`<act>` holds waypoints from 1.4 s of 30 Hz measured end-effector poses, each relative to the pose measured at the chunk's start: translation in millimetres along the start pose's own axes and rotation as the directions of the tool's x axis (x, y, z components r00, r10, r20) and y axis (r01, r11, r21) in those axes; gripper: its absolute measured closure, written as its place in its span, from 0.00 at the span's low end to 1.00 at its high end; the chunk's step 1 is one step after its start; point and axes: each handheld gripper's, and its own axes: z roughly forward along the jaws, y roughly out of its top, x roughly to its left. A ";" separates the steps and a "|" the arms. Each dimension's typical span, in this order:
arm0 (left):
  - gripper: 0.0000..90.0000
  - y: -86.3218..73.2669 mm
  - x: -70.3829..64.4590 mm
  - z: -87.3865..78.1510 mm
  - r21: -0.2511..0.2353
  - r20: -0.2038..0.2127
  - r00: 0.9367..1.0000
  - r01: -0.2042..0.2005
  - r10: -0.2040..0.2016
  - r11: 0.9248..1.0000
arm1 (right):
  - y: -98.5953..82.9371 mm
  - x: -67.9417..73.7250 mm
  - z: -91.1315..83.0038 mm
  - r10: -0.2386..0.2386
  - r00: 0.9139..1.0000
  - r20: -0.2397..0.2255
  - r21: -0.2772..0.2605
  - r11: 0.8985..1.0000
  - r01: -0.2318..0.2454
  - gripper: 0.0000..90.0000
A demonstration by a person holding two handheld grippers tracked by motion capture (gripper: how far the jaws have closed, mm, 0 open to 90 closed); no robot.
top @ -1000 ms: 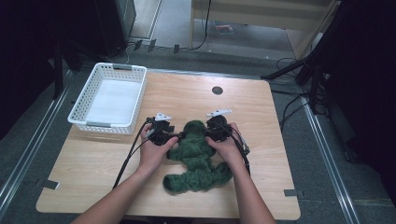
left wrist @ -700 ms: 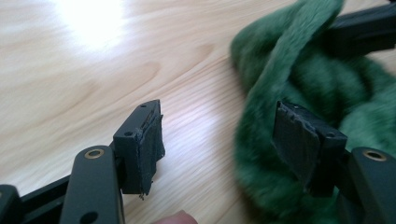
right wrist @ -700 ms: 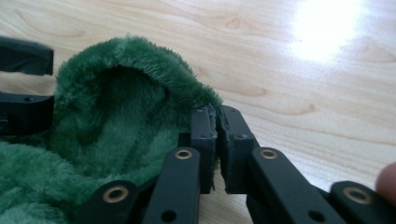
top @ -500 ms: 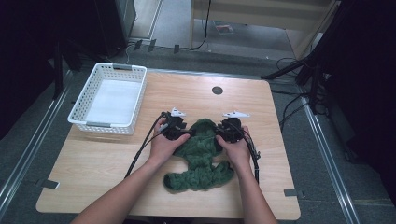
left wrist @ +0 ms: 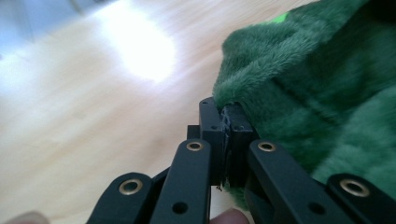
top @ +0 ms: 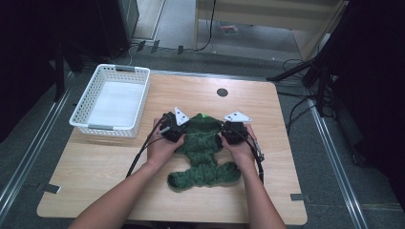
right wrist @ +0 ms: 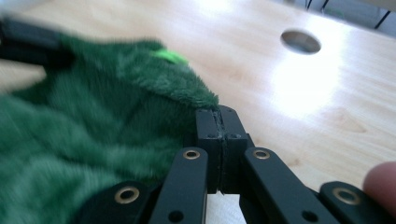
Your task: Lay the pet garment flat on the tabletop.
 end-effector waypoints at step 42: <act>0.75 9.5 21.1 29.2 0.106 0.146 0.942 0.287 -0.301 0.952 | 2.2 -0.3 46.5 0.319 0.939 -0.128 0.176 0.939 -0.295 0.84</act>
